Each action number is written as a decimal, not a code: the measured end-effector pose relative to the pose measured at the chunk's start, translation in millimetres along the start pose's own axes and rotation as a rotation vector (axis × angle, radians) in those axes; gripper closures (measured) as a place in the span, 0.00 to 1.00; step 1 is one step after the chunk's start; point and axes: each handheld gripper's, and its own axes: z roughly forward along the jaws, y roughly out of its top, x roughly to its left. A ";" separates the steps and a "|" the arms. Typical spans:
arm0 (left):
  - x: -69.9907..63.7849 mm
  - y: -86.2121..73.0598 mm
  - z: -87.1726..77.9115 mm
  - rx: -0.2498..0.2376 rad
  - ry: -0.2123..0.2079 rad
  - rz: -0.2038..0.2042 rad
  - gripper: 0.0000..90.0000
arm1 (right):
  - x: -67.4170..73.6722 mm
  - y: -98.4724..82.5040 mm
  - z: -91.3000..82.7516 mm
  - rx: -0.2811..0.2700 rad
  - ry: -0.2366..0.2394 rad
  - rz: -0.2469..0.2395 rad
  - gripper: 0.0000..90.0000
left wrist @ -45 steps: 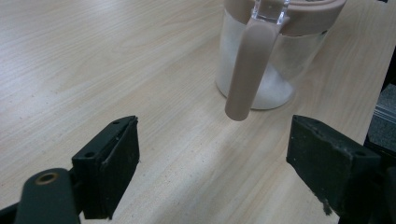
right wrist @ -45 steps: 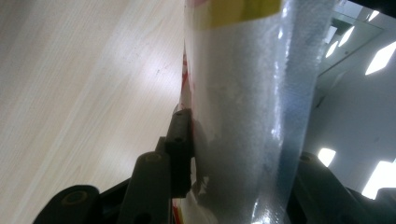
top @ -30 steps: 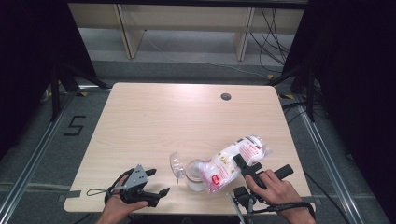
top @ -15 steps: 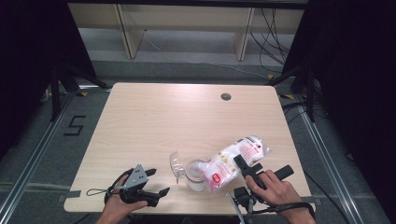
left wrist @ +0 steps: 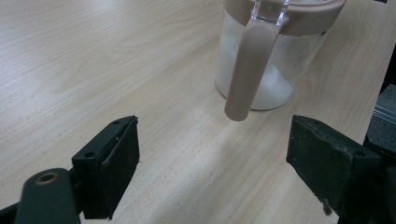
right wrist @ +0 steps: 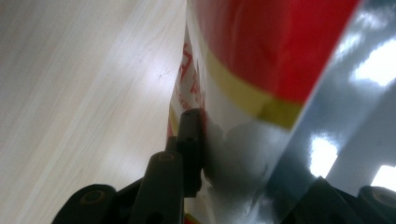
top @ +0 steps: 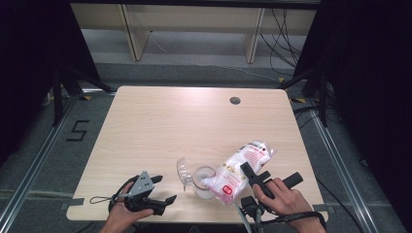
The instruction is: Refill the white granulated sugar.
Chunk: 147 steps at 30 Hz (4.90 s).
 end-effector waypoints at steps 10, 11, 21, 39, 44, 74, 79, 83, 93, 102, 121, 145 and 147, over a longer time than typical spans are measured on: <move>-0.8 -0.3 1.2 0.003 0.005 -0.010 0.18 | 5.7 -12.2 19.0 -0.024 0.043 0.165 0.84; -0.1 -0.3 1.3 0.004 0.000 -0.003 0.18 | 5.6 -12.1 18.6 -0.015 0.043 0.163 0.84; 1.1 0.1 -0.1 0.015 0.009 0.016 0.18 | 7.9 -21.8 20.9 -0.057 0.087 0.259 0.84; 0.1 0.2 0.2 0.001 -0.001 0.000 0.18 | 10.5 -48.1 21.8 -0.140 0.131 0.638 0.85; 0.1 0.2 0.3 0.000 0.000 -0.001 0.18 | 14.7 -54.2 26.1 -0.176 0.123 0.695 0.85; -0.2 0.7 -0.2 -0.012 0.001 -0.012 0.18 | 52.9 -86.0 53.2 -0.231 0.187 1.130 0.87; -0.1 0.8 -1.0 -0.005 0.006 -0.008 0.18 | 55.8 -89.9 56.7 -0.249 0.188 1.244 0.87; 1.2 1.5 -1.2 -0.013 0.004 0.013 0.18 | 58.6 -95.1 57.1 -0.248 0.191 1.329 0.87; 1.1 1.0 -1.2 -0.013 0.005 -0.007 0.18 | 67.2 -100.5 54.8 -0.228 0.188 1.466 0.87; 0.9 1.4 -0.8 -0.005 0.006 0.000 0.18 | 74.0 -107.4 51.8 -0.226 0.177 1.537 0.88; 0.8 1.4 -0.9 -0.006 0.007 -0.001 0.18 | 85.6 -115.0 45.0 -0.219 0.170 1.689 0.87; 0.7 1.0 -0.6 0.001 0.010 0.000 0.18 | 88.0 -114.1 22.3 -0.184 0.038 1.834 0.50; 0.7 1.2 -0.9 0.004 0.012 0.000 0.18 | 89.4 -115.1 18.9 -0.185 0.018 1.859 0.47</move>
